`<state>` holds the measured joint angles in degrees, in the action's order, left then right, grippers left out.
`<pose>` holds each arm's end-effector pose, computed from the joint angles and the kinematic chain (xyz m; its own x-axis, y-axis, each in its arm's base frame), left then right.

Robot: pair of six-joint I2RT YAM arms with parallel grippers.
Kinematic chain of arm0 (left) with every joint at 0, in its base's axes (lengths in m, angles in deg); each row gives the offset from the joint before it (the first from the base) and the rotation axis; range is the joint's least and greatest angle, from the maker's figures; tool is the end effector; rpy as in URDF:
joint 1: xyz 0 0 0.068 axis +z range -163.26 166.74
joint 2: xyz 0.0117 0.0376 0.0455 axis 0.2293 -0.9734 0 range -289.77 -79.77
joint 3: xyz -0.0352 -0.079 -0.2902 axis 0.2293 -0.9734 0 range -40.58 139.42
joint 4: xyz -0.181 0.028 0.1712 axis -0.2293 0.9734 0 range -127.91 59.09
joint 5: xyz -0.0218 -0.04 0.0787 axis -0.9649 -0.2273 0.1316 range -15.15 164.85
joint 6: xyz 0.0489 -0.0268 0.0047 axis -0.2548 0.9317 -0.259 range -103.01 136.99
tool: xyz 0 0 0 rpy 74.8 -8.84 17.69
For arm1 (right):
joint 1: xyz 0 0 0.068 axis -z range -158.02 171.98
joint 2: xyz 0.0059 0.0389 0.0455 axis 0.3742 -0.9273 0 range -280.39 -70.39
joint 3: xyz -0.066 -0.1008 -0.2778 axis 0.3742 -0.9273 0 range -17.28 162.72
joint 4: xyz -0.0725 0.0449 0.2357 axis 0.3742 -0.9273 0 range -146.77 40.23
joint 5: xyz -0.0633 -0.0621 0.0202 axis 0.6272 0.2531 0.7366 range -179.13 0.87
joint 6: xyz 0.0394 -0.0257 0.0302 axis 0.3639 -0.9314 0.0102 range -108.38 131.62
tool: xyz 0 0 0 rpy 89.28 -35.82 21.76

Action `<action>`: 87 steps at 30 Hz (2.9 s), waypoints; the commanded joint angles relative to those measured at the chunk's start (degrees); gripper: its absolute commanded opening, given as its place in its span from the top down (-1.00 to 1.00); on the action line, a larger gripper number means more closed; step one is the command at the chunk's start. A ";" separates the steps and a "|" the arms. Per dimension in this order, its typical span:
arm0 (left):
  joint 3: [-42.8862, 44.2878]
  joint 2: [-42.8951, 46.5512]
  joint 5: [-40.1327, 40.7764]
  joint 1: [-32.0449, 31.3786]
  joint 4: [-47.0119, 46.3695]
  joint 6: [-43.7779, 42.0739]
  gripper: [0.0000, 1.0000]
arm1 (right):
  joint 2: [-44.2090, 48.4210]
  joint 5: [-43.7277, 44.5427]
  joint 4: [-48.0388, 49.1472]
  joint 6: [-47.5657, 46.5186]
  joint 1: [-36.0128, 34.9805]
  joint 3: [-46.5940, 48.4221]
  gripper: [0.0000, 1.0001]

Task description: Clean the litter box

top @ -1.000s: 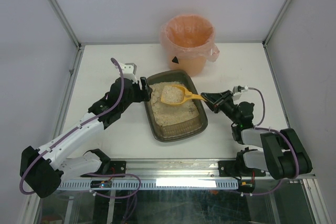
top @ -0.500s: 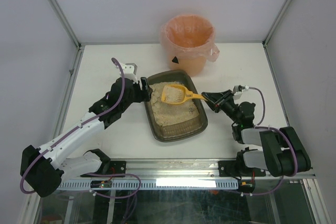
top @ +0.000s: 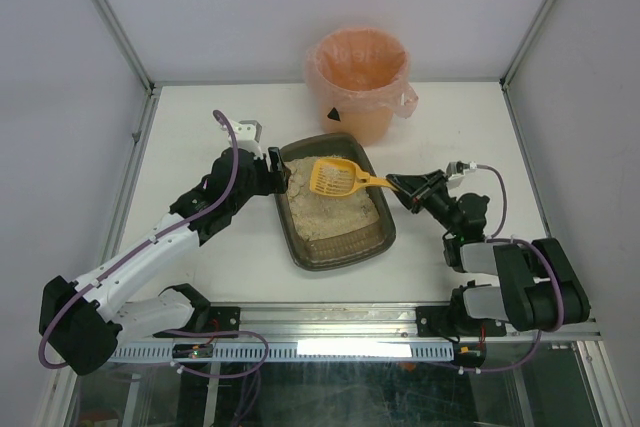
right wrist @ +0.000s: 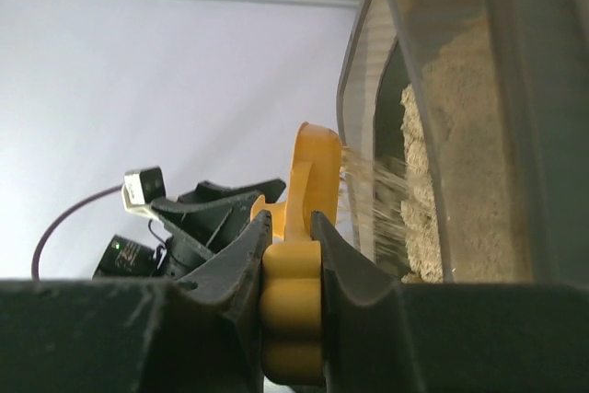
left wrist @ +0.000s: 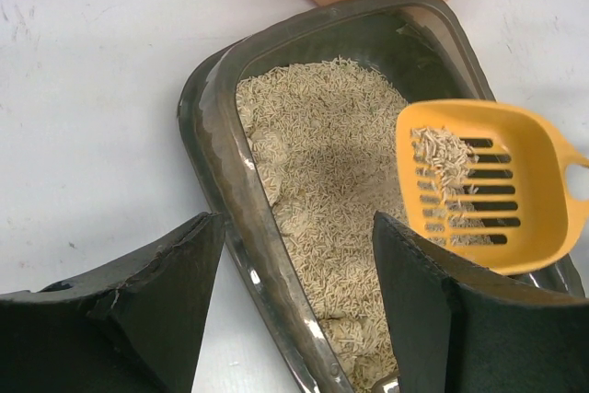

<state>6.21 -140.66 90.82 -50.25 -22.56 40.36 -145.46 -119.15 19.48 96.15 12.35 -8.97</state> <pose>0.1776 -0.1206 0.3178 -0.5142 -0.0902 -0.8529 0.1996 0.9546 -0.2213 0.1925 0.0522 0.2123 -0.6305 0.7674 -0.1169 -0.1035 0.0662 0.9924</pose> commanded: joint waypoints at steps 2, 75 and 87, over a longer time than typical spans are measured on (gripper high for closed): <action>1.46 0.86 0.70 0.70 -1.82 0.90 -0.36 | 2.43 -1.14 0.72 -3.56 -0.39 2.81 1.00; -3.22 -18.85 -7.96 0.84 -8.04 3.74 0.41 | -12.70 22.66 -60.13 -28.66 -29.70 33.40 1.00; -2.85 -18.48 -7.56 0.74 -7.83 3.49 0.44 | -12.63 23.15 -38.28 -15.25 -30.89 21.84 1.00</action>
<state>3.30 -157.00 87.96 -48.98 -27.02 43.36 -157.85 -88.64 -17.61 76.17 -14.14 16.63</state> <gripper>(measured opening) 0.303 0.228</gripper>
